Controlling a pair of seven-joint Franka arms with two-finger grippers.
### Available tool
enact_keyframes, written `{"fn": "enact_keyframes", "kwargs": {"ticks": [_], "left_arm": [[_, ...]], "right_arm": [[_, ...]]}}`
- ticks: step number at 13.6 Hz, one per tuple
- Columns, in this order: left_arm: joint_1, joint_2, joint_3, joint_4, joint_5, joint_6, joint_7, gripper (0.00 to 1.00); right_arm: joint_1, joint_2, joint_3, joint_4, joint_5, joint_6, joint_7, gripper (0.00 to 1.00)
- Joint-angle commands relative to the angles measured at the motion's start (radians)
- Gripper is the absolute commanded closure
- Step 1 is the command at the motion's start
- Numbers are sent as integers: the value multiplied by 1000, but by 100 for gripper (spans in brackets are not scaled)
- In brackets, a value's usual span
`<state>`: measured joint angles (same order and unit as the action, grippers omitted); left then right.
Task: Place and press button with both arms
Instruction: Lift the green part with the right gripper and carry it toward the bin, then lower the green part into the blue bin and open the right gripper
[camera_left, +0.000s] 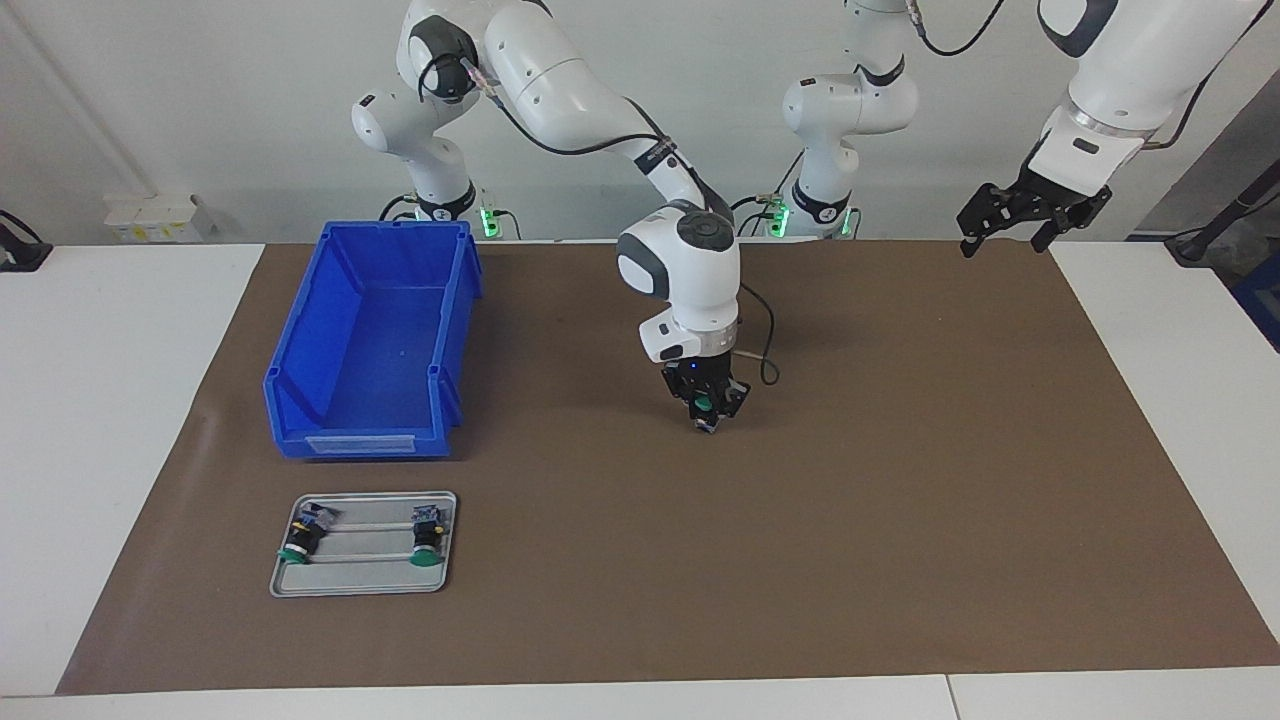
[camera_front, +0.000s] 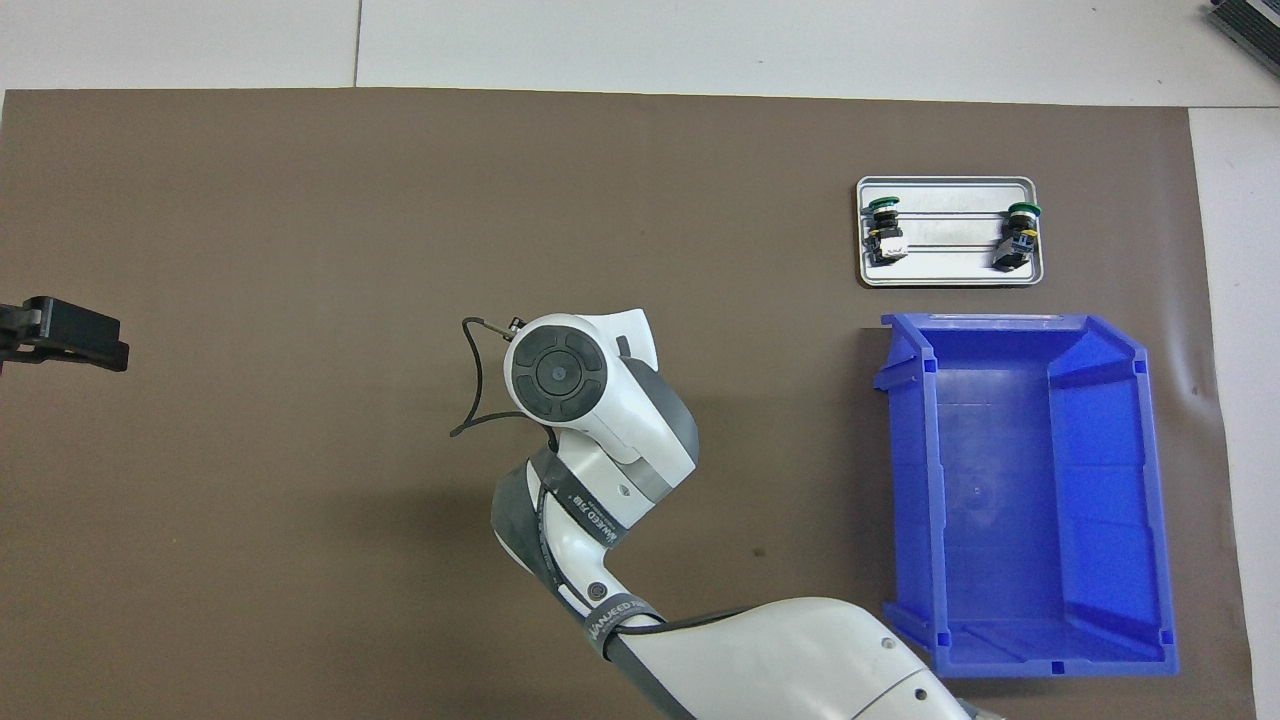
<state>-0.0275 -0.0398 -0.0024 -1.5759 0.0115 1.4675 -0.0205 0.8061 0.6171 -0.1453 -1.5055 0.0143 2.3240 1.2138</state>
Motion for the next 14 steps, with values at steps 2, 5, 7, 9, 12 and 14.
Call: {"fn": "enact_keyframes", "kwargs": {"ticks": [2, 5, 7, 9, 12, 14], "left_arm": [[9, -28, -7, -30, 15, 5, 8, 0], [11, -28, -7, -30, 15, 5, 8, 0], [9, -28, -7, -30, 15, 5, 8, 0], [9, -28, -7, -30, 15, 7, 8, 0], [9, -28, -7, -30, 15, 5, 8, 0], [9, -28, -7, -30, 15, 5, 8, 0]], "right_arm": [[-85, -156, 6, -19, -4, -144, -172, 100], [-165, -270, 6, -41, -4, -274, -330, 100], [-226, -333, 6, -70, -4, -342, -455, 100], [-290, -408, 6, -132, -4, -354, -583, 100], [-413, -552, 6, -289, -2, -356, -800, 100], [-482, -609, 6, -382, -2, -360, -928, 100]]}}
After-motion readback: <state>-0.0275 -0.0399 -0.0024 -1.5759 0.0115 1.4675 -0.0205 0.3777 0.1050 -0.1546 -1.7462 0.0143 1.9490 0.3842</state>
